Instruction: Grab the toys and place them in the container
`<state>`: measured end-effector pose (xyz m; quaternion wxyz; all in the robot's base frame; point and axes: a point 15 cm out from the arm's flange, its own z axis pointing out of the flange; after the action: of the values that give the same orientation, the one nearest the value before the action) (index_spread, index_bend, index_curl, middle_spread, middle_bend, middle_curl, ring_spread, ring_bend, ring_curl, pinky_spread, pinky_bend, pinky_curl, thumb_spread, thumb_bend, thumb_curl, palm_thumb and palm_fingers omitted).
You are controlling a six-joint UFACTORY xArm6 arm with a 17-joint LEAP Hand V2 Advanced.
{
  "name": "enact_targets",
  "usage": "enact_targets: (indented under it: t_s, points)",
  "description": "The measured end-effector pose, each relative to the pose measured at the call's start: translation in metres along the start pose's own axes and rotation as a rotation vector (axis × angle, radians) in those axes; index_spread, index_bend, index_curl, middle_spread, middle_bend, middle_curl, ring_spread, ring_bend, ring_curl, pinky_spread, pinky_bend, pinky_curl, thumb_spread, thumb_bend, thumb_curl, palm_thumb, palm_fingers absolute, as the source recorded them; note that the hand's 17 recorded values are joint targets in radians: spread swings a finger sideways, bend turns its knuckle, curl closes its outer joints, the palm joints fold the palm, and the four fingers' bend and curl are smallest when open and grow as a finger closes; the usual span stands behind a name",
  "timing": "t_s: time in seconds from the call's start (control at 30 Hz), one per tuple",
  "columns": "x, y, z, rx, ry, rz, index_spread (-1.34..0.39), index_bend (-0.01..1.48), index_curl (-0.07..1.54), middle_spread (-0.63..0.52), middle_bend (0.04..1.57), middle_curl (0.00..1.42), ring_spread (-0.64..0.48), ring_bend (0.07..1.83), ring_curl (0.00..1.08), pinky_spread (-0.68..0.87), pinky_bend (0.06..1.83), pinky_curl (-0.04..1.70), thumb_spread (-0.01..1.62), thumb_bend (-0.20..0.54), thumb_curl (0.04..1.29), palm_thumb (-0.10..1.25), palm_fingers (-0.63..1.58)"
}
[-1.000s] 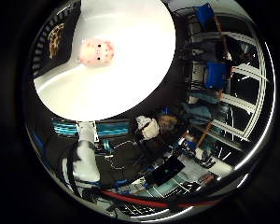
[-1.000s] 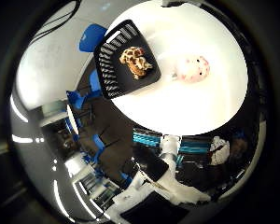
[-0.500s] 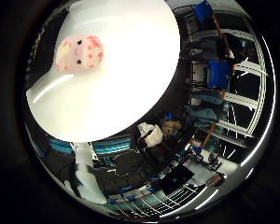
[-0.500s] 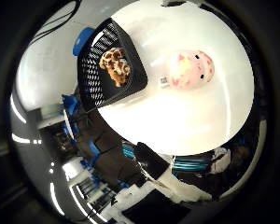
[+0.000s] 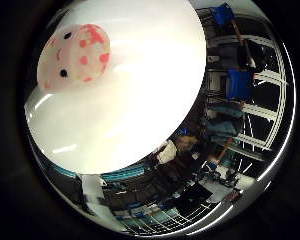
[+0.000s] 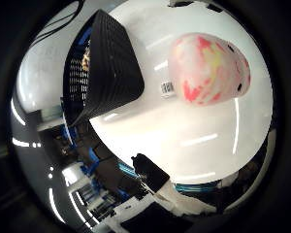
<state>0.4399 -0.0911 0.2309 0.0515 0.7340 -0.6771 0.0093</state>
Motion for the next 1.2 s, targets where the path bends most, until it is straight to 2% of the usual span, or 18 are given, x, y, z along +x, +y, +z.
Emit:
enact_targets:
  t_s: [0.33, 0.57, 0.77, 0.87, 0.93, 1.03, 1.07, 1.1, 1.13, 1.2]
  points:
    - [0.002, -0.015, 0.03, -0.008, 0.009, -0.023, -0.28, 0.16, 0.29, 0.12, 0.19, 0.3, 0.25, 0.3, 0.26, 0.5, 0.53, 0.3, 1.0, -0.027, 0.28, 0.42, 0.05]
    - [-0.002, -0.016, 0.055, -0.049, 0.008, -0.032, -0.28, 0.16, 0.28, 0.12, 0.18, 0.3, 0.25, 0.3, 0.26, 0.52, 0.61, 0.31, 1.0, -0.026, 0.29, 0.42, 0.05]
    - [-0.017, -0.018, 0.062, -0.071, 0.013, -0.07, -0.26, 0.14, 0.25, 0.07, 0.22, 0.32, 0.22, 0.43, 0.29, 0.51, 0.71, 0.32, 0.99, -0.021, 0.3, 0.49, 0.17]
    - [-0.015, -0.018, 0.062, -0.078, 0.04, -0.093, -0.25, 0.14, 0.24, 0.0, 0.27, 0.34, 0.13, 0.53, 0.31, 0.45, 0.72, 0.31, 0.99, -0.027, 0.3, 0.49, 0.26]
    - [-0.015, -0.017, 0.063, -0.084, 0.055, -0.106, -0.25, 0.15, 0.25, -0.05, 0.31, 0.36, 0.07, 0.61, 0.32, 0.38, 0.72, 0.3, 0.99, -0.024, 0.3, 0.51, 0.34]
    - [-0.015, -0.017, 0.066, -0.097, 0.067, -0.121, -0.26, 0.15, 0.25, -0.14, 0.4, 0.39, -0.08, 0.74, 0.35, 0.19, 0.74, 0.28, 0.99, -0.021, 0.31, 0.55, 0.45]
    - [-0.015, -0.016, 0.068, -0.105, 0.07, -0.125, -0.26, 0.13, 0.24, -0.16, 0.41, 0.39, -0.12, 0.8, 0.36, 0.1, 0.81, 0.3, 0.99, -0.02, 0.31, 0.56, 0.51]
    - [-0.014, -0.013, 0.07, -0.119, 0.074, -0.127, -0.27, 0.09, 0.21, -0.2, 0.45, 0.42, -0.2, 0.92, 0.4, -0.1, 0.95, 0.33, 0.99, -0.021, 0.31, 0.58, 0.63]
    - [-0.013, -0.01, 0.072, -0.137, 0.078, -0.13, -0.27, 0.09, 0.19, -0.23, 0.49, 0.44, -0.25, 1.0, 0.43, -0.23, 1.04, 0.36, 0.99, -0.023, 0.31, 0.58, 0.67]
    - [-0.012, -0.004, 0.077, -0.17, 0.084, -0.136, -0.28, 0.12, 0.17, -0.28, 0.6, 0.5, -0.3, 1.09, 0.48, -0.37, 1.15, 0.4, 0.99, -0.023, 0.31, 0.59, 0.75]
